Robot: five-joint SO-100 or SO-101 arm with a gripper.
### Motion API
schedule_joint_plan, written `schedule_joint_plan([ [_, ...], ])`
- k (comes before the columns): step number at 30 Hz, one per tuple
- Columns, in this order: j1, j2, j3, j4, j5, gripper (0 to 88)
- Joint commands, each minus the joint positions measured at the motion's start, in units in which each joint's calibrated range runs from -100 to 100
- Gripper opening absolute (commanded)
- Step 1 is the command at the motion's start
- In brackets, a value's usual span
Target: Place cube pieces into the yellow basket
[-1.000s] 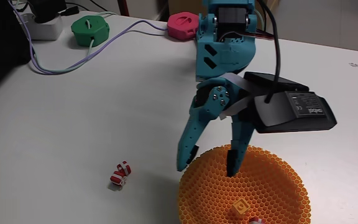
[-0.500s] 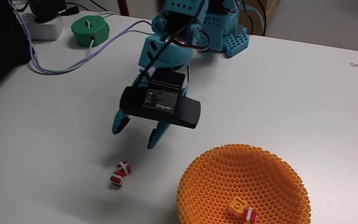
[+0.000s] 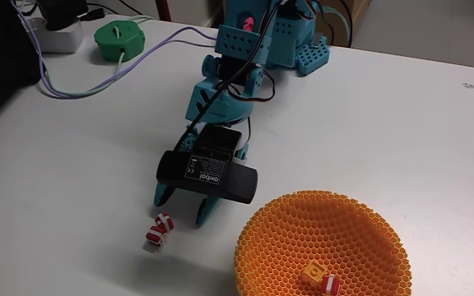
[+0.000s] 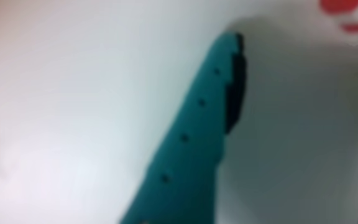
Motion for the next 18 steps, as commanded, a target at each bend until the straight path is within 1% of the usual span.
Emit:
schedule_joint_plan([
  [1, 0.4, 1.9, -5.8, -2.6, 0.4, 31.0],
  [5, 0.8, 4.8, -8.0, -4.7, 0.1, 28.6],
  [7, 1.0, 6.0, -9.0, -4.7, -0.1, 24.6],
  [9, 1.3, 6.6, -9.7, -4.5, -0.4, 15.1],
  [11, 2.0, 6.7, -10.6, -3.4, 0.5, 2.5],
  [12, 2.2, 6.5, -11.1, -2.9, 1.5, 0.0],
  [18, 2.7, -3.0, -11.9, 1.0, 7.4, 0.0],
])
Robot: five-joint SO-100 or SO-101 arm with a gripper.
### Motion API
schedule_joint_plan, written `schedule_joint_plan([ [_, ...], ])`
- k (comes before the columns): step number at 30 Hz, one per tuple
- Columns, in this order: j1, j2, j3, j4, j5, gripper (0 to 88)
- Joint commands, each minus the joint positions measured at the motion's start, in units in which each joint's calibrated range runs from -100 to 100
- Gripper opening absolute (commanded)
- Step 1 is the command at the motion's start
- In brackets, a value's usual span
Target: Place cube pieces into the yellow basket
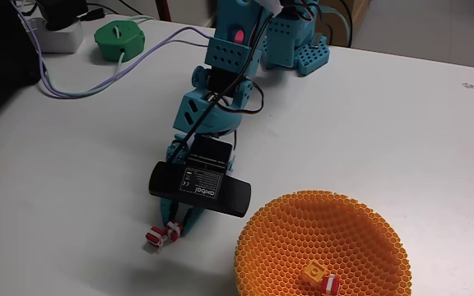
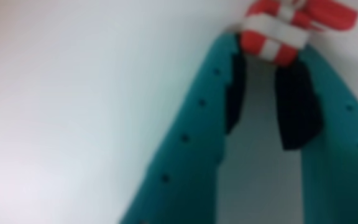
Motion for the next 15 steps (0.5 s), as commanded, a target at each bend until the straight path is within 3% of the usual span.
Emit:
schedule_joint_plan([
  [1, 0.1, -11.0, -4.2, 3.5, 3.4, 0.0],
  [9, -14.3, -20.0, -27.1, 33.1, 7.3, 0.0],
  [15, -25.0, -15.8, -27.6, 33.5, 4.2, 1.9],
])
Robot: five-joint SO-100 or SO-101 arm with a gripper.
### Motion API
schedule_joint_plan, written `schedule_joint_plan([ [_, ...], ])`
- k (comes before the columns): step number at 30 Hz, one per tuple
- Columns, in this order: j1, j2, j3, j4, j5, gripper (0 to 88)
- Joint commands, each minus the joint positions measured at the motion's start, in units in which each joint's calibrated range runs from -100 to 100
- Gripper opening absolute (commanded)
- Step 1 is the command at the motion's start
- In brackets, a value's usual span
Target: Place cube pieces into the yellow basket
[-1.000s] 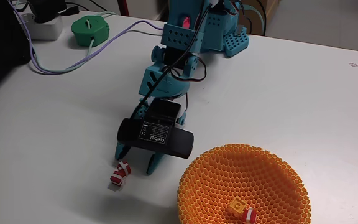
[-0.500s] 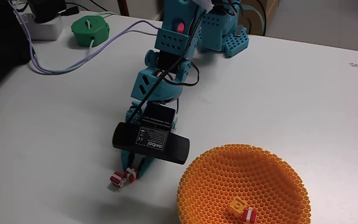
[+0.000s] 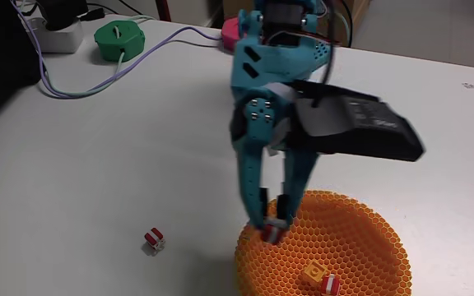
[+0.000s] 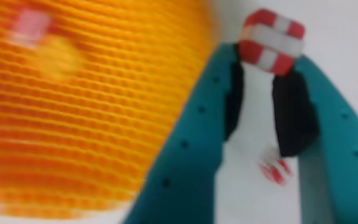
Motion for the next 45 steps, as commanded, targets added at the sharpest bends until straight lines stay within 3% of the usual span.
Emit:
schedule_joint_plan([
  [1, -3.7, 0.0, -2.0, -0.3, -0.9, 10.1],
  [3, -5.0, 0.3, -0.9, -0.5, 0.9, 29.8],
  [8, -5.7, 0.2, 1.0, -0.8, 1.8, 39.6],
  [14, -0.6, -2.4, -1.7, 3.6, 4.6, 40.8],
  [22, 17.2, -8.8, 1.7, 7.9, 5.9, 38.1],
  [27, 23.2, -8.6, 14.8, -5.0, 0.9, 35.7],
  [34, 21.1, 1.1, 31.6, -29.2, -7.6, 35.5],
  [45, 19.6, 22.2, 16.3, -37.9, -11.4, 33.5],
])
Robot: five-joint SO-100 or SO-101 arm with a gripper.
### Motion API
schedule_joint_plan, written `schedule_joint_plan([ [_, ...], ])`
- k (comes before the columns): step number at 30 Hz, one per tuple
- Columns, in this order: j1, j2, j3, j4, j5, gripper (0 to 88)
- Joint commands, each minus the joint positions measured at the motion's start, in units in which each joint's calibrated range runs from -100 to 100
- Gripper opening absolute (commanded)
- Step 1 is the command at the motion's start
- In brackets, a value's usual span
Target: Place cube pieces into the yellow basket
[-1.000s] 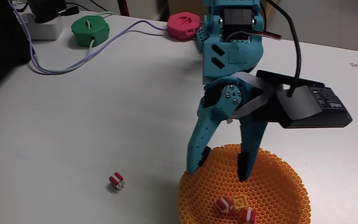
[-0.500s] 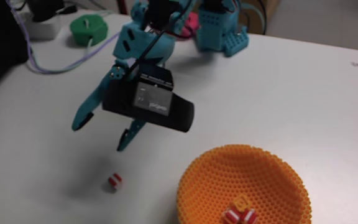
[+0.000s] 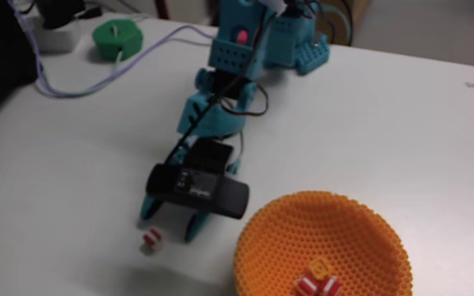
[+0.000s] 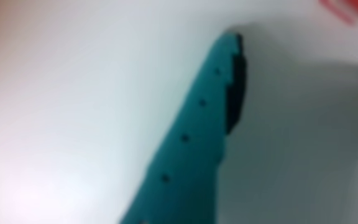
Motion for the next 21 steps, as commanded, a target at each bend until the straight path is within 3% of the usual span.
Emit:
schedule_joint_plan([
  [1, -1.1, 4.3, -8.2, -2.0, -1.5, 33.5],
  [5, -1.7, 9.0, -13.5, -1.8, -2.1, 29.9],
  [9, -1.2, 8.3, -13.9, 3.6, -3.1, 10.3],
  [11, -0.7, 7.3, -14.4, 6.5, -0.8, 0.0],
  [21, 0.4, -3.9, -15.3, 13.4, 6.2, 0.0],
])
